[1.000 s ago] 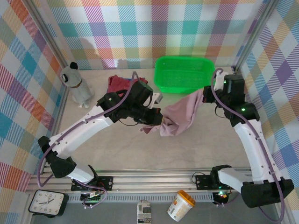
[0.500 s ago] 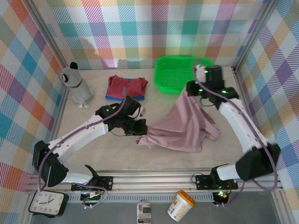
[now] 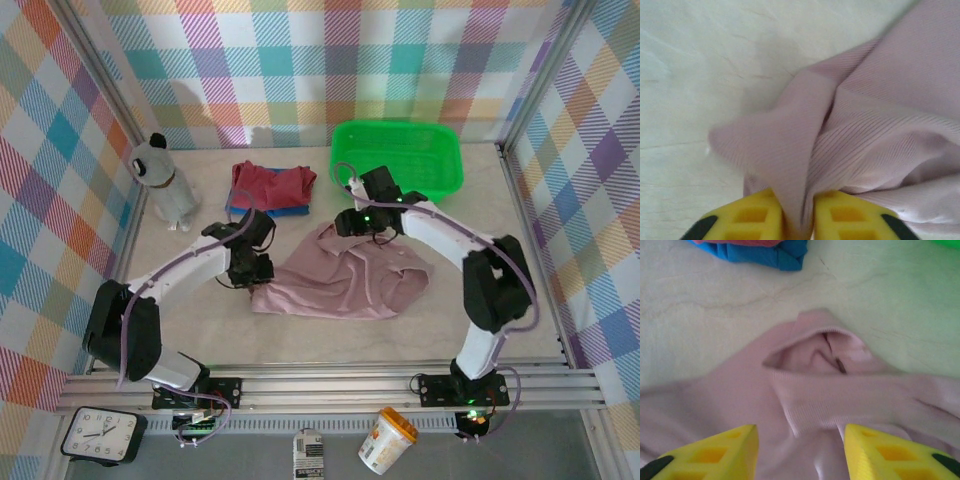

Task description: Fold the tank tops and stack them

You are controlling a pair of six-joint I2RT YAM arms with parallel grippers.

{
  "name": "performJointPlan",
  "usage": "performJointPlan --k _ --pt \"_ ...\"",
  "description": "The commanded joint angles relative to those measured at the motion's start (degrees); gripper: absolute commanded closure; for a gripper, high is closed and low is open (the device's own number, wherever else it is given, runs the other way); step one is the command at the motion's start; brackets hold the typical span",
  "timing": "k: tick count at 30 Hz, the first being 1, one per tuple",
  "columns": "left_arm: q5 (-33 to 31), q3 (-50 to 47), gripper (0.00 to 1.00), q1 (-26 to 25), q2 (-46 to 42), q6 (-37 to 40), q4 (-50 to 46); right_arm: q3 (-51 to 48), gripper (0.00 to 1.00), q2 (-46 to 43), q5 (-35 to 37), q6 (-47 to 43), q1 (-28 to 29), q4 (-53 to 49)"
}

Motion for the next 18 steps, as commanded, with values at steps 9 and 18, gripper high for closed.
performJointPlan --k 9,18 --pt "6.69 -6.78 0.48 1.01 -6.08 -1.11 -4.80 -25.68 0.43 -23.61 -0.65 3.88 2.39 -9.05" --pt "11.57 -17.46 0.45 1.28 -7.01 -5.28 6.42 -27.50 0.46 -14.66 0.74 3.69 7.83 -5.27"
